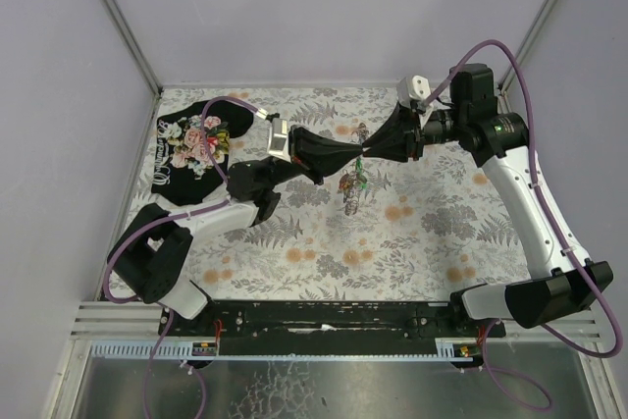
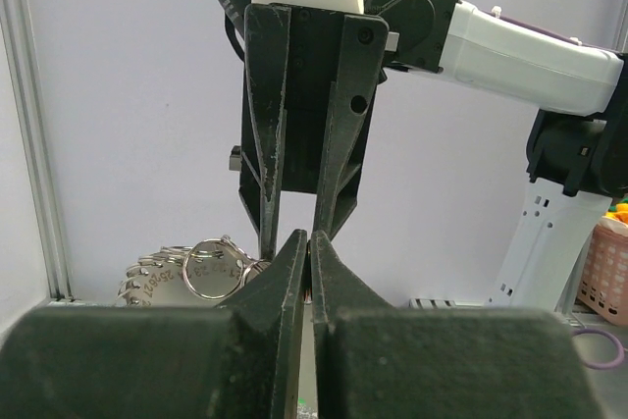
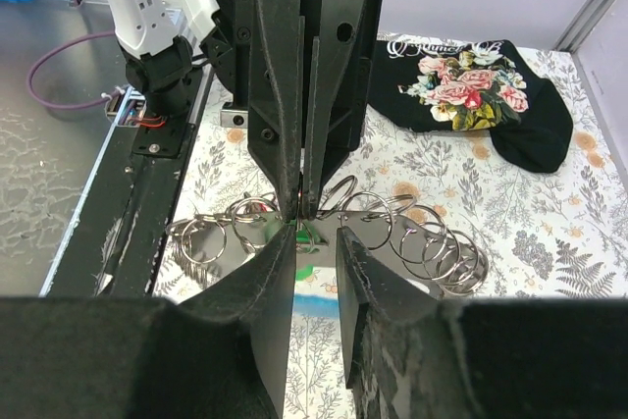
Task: Remove the keys from the keyring
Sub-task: Remove the key from the keyring.
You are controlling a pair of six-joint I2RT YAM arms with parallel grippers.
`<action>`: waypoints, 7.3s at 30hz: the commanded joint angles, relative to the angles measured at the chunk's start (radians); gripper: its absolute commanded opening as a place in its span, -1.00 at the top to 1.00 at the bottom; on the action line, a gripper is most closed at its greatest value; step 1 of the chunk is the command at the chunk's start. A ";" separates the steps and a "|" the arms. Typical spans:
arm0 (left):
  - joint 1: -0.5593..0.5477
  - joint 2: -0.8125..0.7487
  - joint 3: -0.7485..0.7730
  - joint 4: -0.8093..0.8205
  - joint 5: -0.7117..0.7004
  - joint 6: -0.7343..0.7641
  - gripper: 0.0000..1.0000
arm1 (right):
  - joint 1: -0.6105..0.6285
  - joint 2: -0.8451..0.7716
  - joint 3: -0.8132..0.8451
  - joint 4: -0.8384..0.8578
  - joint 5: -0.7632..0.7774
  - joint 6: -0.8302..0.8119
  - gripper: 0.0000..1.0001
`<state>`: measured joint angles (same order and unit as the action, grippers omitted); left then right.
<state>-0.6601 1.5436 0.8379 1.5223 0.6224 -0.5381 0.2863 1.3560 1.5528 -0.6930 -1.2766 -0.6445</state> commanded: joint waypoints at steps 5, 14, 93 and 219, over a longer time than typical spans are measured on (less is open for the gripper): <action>-0.003 -0.007 0.027 0.088 -0.017 -0.013 1.00 | 0.034 -0.009 -0.019 0.102 -0.023 0.093 0.41; -0.007 -0.011 0.016 0.088 -0.042 -0.014 1.00 | 0.040 -0.016 -0.043 0.179 -0.054 0.200 0.69; -0.085 -0.169 -0.140 -0.540 -0.007 0.324 0.62 | 0.331 0.146 0.253 -0.574 0.779 -0.299 1.00; -0.118 -0.456 -0.330 -0.170 -0.259 0.302 0.53 | 0.212 0.099 0.391 -0.400 0.285 -0.102 1.00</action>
<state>-0.7788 1.1530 0.5316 1.4357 0.3985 -0.3016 0.4953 1.4670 1.8904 -1.0744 -1.0496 -0.6987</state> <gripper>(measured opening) 0.226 0.010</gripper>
